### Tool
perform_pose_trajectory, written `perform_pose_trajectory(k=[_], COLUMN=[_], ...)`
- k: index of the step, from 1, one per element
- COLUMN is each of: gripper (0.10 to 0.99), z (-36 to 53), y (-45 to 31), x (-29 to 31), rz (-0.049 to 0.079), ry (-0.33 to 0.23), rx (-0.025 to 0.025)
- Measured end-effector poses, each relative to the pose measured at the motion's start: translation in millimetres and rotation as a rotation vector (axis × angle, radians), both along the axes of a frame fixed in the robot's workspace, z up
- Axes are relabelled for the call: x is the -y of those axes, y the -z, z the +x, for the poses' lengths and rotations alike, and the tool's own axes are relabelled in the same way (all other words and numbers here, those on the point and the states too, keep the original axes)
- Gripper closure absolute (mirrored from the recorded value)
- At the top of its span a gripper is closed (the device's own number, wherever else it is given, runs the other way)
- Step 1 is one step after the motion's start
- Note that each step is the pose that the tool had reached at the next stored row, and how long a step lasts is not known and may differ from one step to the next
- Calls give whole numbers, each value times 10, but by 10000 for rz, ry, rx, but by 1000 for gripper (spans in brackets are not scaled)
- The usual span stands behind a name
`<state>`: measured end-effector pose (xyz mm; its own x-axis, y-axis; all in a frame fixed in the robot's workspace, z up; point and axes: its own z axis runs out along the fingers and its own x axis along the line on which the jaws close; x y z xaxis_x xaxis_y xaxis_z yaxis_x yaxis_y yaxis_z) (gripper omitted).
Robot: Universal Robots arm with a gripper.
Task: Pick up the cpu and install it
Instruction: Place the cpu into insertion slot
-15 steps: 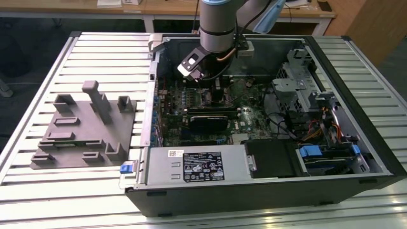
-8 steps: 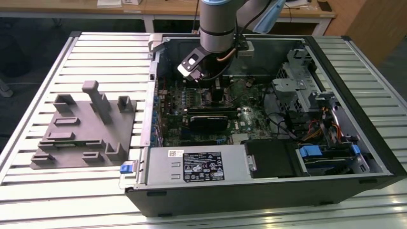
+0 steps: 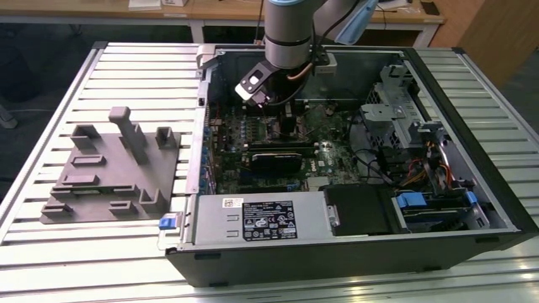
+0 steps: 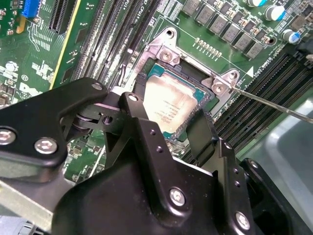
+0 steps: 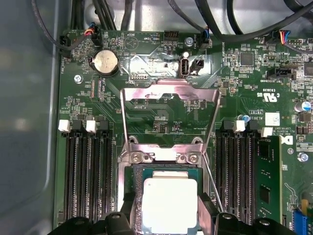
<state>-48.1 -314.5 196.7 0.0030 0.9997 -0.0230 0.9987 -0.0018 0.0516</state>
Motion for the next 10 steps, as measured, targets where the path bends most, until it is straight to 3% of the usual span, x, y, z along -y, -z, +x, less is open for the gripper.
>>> perform_pose_trajectory(k=[10], gripper=[475], z=[8], y=[-13], x=[0], rz=[8], ry=[88], rx=[-1])
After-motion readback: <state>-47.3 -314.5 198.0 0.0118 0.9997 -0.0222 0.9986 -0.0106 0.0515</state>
